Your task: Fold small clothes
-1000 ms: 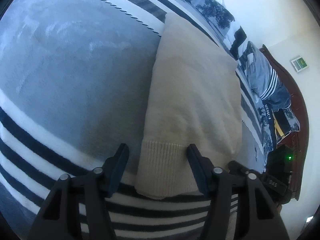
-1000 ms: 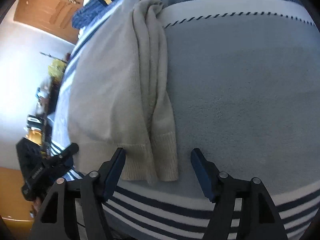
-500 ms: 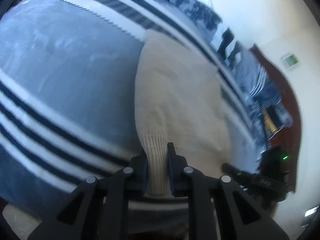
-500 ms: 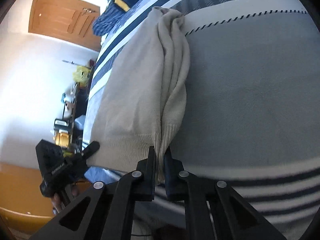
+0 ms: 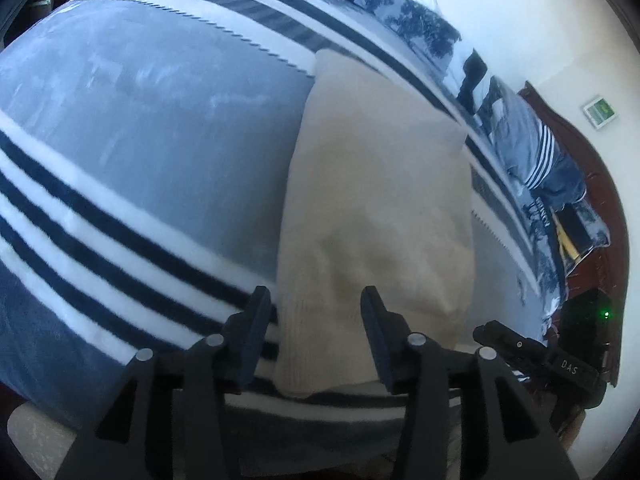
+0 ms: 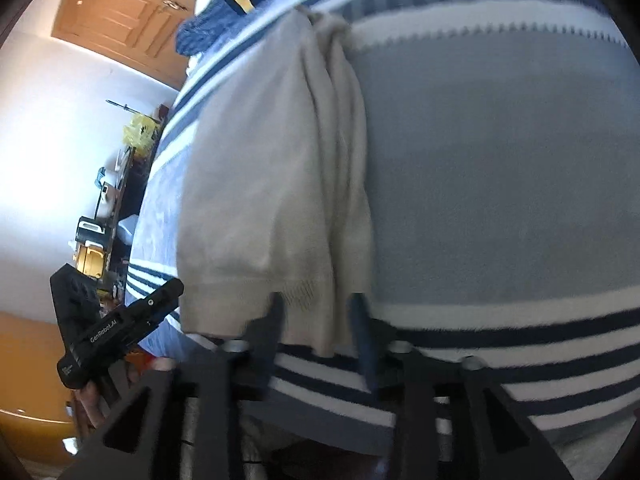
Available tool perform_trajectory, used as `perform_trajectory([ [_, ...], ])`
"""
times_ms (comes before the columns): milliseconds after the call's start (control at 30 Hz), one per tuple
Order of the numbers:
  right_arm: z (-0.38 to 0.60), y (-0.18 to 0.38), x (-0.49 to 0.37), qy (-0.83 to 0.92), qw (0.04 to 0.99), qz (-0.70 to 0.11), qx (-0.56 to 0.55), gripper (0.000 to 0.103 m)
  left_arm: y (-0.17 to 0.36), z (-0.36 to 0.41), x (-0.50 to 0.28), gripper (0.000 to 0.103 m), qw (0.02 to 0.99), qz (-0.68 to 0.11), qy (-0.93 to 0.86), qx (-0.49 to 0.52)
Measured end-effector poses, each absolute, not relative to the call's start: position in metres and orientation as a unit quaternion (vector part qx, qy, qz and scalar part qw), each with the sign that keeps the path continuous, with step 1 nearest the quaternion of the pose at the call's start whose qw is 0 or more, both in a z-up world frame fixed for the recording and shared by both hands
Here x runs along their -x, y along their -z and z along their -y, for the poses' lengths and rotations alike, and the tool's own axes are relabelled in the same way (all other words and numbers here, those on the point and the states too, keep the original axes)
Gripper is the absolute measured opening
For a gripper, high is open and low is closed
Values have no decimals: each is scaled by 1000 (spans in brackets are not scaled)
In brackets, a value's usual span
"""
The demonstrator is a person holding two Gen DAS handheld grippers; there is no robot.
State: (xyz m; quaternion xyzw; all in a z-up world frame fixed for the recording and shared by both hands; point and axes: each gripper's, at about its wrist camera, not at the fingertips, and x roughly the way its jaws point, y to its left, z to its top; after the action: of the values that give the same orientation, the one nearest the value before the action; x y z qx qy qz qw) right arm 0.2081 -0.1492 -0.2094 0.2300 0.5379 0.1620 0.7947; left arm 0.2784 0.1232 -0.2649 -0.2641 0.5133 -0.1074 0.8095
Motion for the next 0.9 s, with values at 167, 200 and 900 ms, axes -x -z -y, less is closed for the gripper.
perform_trajectory([
  [167, 138, 210, -234, -160, 800, -530, -229, 42, 275, -114, -303, 51, 811, -526, 96, 239],
  [200, 140, 211, -238, -154, 803, -528, -228, 39, 279, -114, -306, 51, 808, -531, 93, 239],
  [900, 144, 223, -226, -128, 786, -554, -244, 71, 286, -104, -281, 51, 801, -546, 109, 221],
])
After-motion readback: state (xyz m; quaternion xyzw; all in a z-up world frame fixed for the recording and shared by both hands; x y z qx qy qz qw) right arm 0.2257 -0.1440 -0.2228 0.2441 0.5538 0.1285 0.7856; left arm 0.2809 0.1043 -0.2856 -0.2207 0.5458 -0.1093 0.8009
